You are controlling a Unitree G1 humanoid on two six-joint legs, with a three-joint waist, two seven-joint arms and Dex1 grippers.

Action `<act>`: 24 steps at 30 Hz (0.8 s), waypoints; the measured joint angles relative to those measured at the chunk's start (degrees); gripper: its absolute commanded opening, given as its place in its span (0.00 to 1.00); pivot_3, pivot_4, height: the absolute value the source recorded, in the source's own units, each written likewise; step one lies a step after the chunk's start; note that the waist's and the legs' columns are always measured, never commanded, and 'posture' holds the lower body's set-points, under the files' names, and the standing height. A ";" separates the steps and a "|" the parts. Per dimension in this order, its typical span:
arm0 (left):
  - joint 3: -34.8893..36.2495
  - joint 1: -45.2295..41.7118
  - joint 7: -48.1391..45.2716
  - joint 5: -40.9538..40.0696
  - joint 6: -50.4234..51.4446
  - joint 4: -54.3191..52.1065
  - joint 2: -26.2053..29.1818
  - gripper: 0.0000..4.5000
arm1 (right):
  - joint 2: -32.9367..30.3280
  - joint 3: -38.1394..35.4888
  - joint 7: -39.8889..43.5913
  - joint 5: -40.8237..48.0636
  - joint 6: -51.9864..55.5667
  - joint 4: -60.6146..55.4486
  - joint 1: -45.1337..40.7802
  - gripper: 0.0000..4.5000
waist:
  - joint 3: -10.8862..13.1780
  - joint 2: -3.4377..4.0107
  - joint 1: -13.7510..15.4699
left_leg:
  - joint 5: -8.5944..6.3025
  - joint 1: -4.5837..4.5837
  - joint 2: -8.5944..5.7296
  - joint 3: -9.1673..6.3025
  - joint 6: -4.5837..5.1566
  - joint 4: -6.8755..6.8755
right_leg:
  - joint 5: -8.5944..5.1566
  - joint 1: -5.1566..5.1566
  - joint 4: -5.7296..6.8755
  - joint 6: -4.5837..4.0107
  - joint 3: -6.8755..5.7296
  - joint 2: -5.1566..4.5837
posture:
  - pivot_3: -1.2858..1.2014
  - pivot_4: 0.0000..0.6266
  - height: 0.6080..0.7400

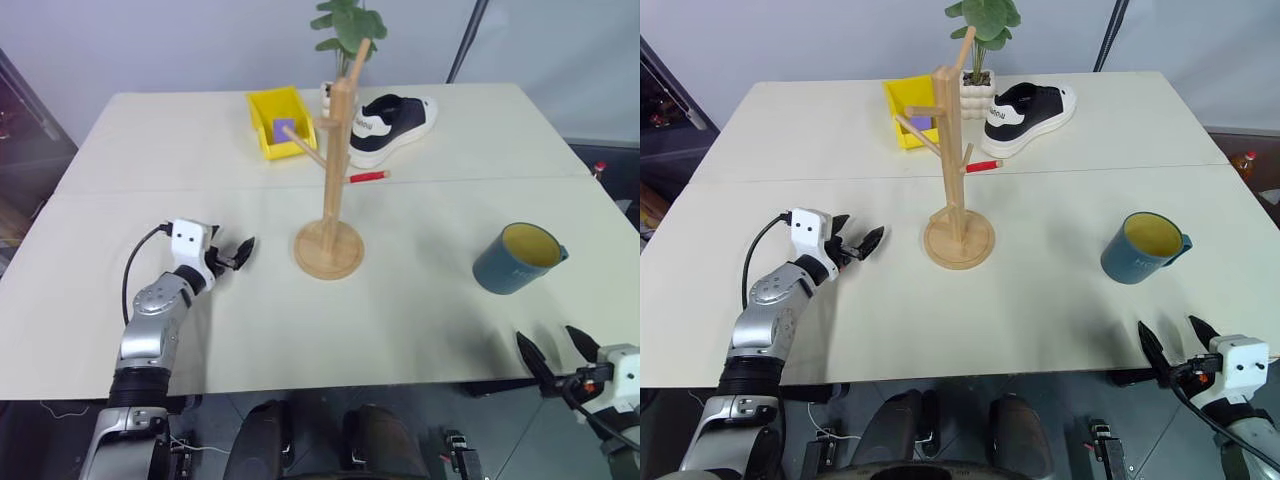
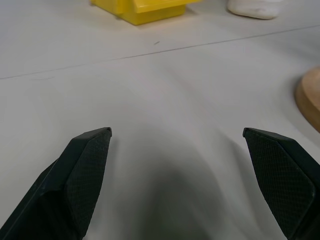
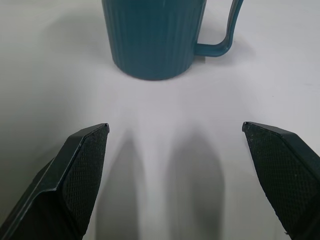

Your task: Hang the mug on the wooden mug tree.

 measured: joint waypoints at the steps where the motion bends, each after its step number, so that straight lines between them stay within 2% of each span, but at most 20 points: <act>1: -0.01 0.07 -0.16 0.00 0.01 -0.15 -0.12 1.00 | 0.00 0.06 -0.34 -0.01 0.36 -0.12 -0.23 0.99 | 0.00 0.00 0.00 | 0.00 0.00 0.00 0.00 0.00 0.00 | 0.00 0.00 0.00 0.00 0.00 0.00 | 0.52 0.24 1.00; 15: -0.21 3.09 -3.20 -0.85 1.43 -3.96 -0.62 1.00 | -0.11 0.80 -3.34 0.09 4.83 -2.92 -2.10 0.99 | 0.00 0.01 -0.07 | 0.00 0.00 0.00 0.00 0.00 0.00 | 0.00 0.00 0.00 0.00 0.00 0.00 | 0.52 0.24 1.00; 21: -3.35 8.00 -12.74 -4.08 1.33 -11.74 2.31 1.00 | -0.23 0.81 -4.08 0.06 5.55 -2.62 -4.78 0.99 | -0.02 0.03 -0.13 | 0.00 0.01 0.00 0.00 0.00 -0.01 | -0.01 0.01 0.00 -0.02 0.00 0.00 | 0.52 0.24 1.00; 24: -7.50 11.38 -20.92 -6.40 3.06 -18.39 7.25 1.00 | -0.29 0.35 -3.83 0.19 5.26 -0.67 -5.78 0.99 | -0.05 0.09 -0.18 | 0.00 0.00 -0.01 0.00 0.00 -0.04 | -0.02 0.01 -0.02 -0.04 0.02 -0.03 | 0.52 0.24 1.00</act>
